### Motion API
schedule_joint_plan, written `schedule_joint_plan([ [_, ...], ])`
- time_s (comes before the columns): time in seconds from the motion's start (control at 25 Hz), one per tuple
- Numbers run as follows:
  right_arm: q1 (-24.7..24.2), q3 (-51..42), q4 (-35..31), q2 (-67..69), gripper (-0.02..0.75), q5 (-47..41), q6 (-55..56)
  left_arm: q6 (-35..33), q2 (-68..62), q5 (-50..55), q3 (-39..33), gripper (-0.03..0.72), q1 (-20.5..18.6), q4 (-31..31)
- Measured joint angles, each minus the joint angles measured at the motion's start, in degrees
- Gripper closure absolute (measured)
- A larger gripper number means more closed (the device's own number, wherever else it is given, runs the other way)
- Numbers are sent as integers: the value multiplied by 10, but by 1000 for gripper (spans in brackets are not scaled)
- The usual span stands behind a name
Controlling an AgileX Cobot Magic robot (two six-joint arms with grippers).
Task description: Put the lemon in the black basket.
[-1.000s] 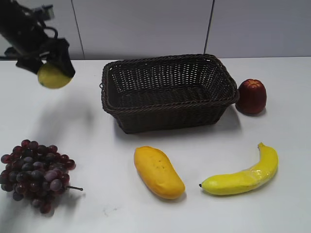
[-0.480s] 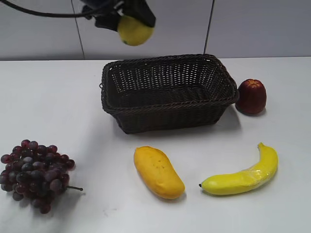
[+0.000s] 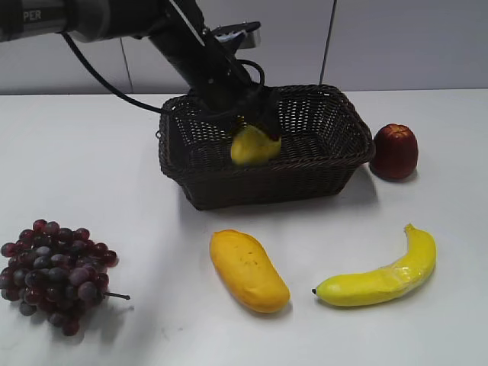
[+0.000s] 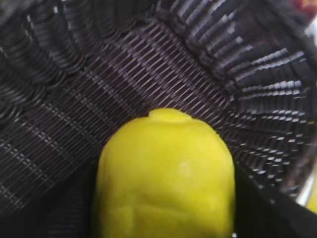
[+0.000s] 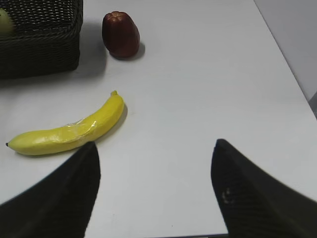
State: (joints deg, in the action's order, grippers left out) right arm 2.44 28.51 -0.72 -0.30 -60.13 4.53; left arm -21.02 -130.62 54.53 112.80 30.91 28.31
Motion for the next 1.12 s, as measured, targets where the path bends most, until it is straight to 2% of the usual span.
schedule_joint_plan([
  [0.16, 0, 0, 0, 0, 167, 0, 0, 0, 20, 13, 25, 34, -7, -4],
  [0.32, 0, 0, 0, 0, 167, 0, 0, 0, 71, 68, 60, 40, -30, -17],
  [0.44, 0, 0, 0, 0, 167, 0, 0, 3, 119, 129, 78, 74, -55, -52],
  [0.6, 0, 0, 0, 0, 167, 0, 0, 41, 168, 146, 71, 123, -102, -117],
  [0.72, 0, 0, 0, 0, 167, 0, 0, 67, 195, 149, 31, 131, -144, -141],
  [0.88, 0, 0, 0, 0, 167, 0, 0, 82, 239, 151, -74, 132, -189, -151],
  [1.12, 0, 0, 0, 0, 167, 0, 0, 82, 342, 152, -304, 148, -240, -164],
])
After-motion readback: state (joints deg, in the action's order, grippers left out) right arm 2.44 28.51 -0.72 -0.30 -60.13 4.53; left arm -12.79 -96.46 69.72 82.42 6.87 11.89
